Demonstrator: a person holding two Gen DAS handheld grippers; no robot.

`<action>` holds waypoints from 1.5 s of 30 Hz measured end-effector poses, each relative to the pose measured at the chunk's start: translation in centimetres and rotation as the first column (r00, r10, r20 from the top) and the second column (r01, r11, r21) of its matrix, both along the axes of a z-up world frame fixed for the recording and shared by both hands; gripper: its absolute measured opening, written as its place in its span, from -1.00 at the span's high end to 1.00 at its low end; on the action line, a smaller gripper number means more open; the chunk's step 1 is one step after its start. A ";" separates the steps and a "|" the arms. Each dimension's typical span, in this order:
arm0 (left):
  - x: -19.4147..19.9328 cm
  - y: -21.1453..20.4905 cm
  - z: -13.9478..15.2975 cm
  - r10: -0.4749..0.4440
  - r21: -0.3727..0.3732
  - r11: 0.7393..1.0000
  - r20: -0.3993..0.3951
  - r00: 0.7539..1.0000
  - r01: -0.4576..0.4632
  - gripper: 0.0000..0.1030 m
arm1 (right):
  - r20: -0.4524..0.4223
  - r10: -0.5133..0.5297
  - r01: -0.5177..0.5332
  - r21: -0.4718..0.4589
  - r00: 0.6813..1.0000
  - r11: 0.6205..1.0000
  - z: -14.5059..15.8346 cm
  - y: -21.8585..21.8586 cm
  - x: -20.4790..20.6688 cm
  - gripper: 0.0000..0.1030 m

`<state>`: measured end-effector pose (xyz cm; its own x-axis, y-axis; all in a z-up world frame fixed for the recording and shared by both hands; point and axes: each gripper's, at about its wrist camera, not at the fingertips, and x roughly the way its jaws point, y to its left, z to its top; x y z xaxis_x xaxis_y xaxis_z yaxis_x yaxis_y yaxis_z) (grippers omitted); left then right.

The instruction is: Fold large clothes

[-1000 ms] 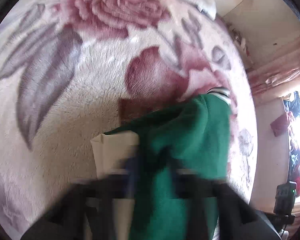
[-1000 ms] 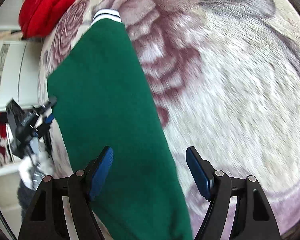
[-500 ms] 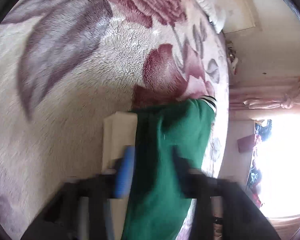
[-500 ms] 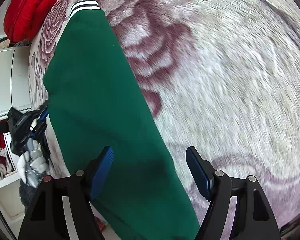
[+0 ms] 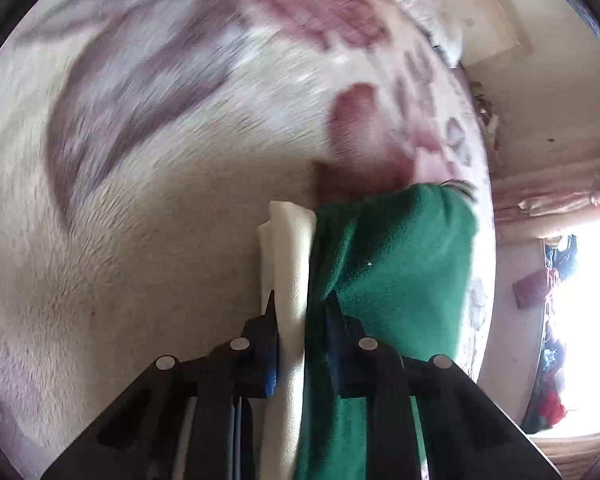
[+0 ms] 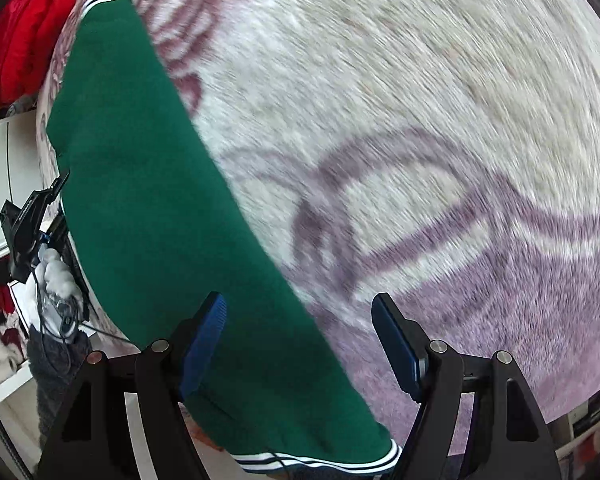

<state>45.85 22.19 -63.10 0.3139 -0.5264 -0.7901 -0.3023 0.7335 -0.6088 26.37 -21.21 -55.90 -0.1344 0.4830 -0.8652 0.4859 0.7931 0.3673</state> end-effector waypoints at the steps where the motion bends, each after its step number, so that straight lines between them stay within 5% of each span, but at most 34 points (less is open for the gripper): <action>1: -0.2 0.6 -0.9 0.025 -0.042 0.999 -0.015 1.000 -0.025 0.61 | -0.008 0.000 0.000 0.001 1.000 1.000 0.3 -0.4 -0.6 -0.49; 6: -3.1 0.7 3.5 0.046 -0.137 0.989 -0.022 0.999 -0.049 0.46 | -0.010 0.033 -0.032 0.032 0.999 0.999 1.6 -1.2 -3.7 -0.49; 8: -6.3 0.1 7.2 0.029 -0.100 0.995 0.012 0.999 -0.028 0.09 | -0.015 0.043 -0.042 0.055 0.999 0.998 2.2 -1.4 -5.2 -0.49; 10: -10.2 -0.5 10.0 0.004 -0.056 0.998 0.034 0.999 -0.002 -0.06 | -0.024 0.060 -0.058 0.087 0.998 0.995 2.8 -1.4 -6.9 -0.49; 13: -17.2 -2.0 12.3 -0.034 0.032 0.999 0.004 0.999 0.034 -0.08 | -0.041 0.103 -0.098 0.108 0.994 0.989 3.3 -0.9 -9.4 -0.49; 17: -27.5 -5.7 11.2 -0.081 0.100 0.990 -0.168 0.982 0.099 -0.08 | -0.074 0.152 -0.140 0.138 0.986 0.980 2.5 0.2 -12.8 -0.49; 21: -35.3 -9.3 7.5 -0.086 0.010 0.995 -0.328 0.941 0.095 -0.07 | -0.112 0.152 -0.132 0.173 0.982 0.976 1.1 1.3 -16.1 -0.49; 23: -37.7 -11.3 6.4 -0.101 -0.002 0.994 -0.349 0.932 0.107 -0.07 | -0.118 0.141 -0.115 0.204 0.983 0.972 0.2 2.4 -17.3 -0.49; 25: -39.0 -12.5 6.7 -0.109 0.121 0.981 -0.297 0.949 0.150 -0.04 | -0.105 0.145 -0.120 0.212 0.984 0.970 -0.4 3.1 -18.0 -0.47; 26: -39.3 -12.7 6.6 -0.104 0.162 0.974 -0.292 0.951 0.156 0.25 | -0.095 0.146 -0.125 0.196 0.985 0.973 -1.1 3.7 -18.1 -0.36; 27: -39.2 -12.8 6.5 -0.091 0.180 0.972 -0.294 0.951 0.149 0.42 | -0.089 0.153 -0.136 0.169 0.984 0.976 -1.6 4.8 -18.1 0.38; 28: -39.4 -12.4 6.6 -0.078 0.177 0.975 -0.282 0.956 0.132 0.51 | -0.094 0.160 -0.147 0.128 0.983 0.981 -1.5 5.0 -18.5 0.55; 33: -40.3 -10.6 4.9 -0.089 0.169 0.975 -0.285 0.954 0.141 0.60 | -0.084 0.156 -0.149 0.079 0.984 0.986 -0.9 5.2 -19.6 0.85; 39: -39.8 -8.8 5.8 -0.089 0.106 0.987 -0.287 0.954 0.124 0.51 | -0.091 0.232 -0.219 0.137 0.968 0.966 0.4 5.9 -19.7 0.74; 41: -40.8 -7.5 6.3 -0.074 0.052 0.994 -0.265 0.961 0.091 0.45 | -0.071 0.215 -0.199 0.187 0.974 0.962 0.5 5.4 -19.6 0.55; 42: -41.2 -7.0 6.2 -0.071 0.013 0.997 -0.254 0.964 0.077 0.35 | -0.060 0.205 -0.188 0.210 0.977 0.959 0.2 5.1 -19.6 0.23; 43: -41.6 -6.4 5.5 -0.066 -0.022 0.998 -0.257 0.964 0.062 0.05 | -0.055 0.206 -0.188 0.228 0.977 0.955 -0.3 4.9 -19.5 -0.23; 45: -42.3 -5.9 4.0 -0.051 -0.069 0.997 -0.263 0.963 0.034 -0.12 | -0.027 0.207 -0.192 0.281 0.978 0.940 -1.5 5.4 -19.1 -0.44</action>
<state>3.58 16.28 -59.08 0.0741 -0.5862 -0.8068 -0.4280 0.7120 -0.5567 7.22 -15.82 -57.39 -0.2961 0.6598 -0.6907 0.3537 0.7474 0.5624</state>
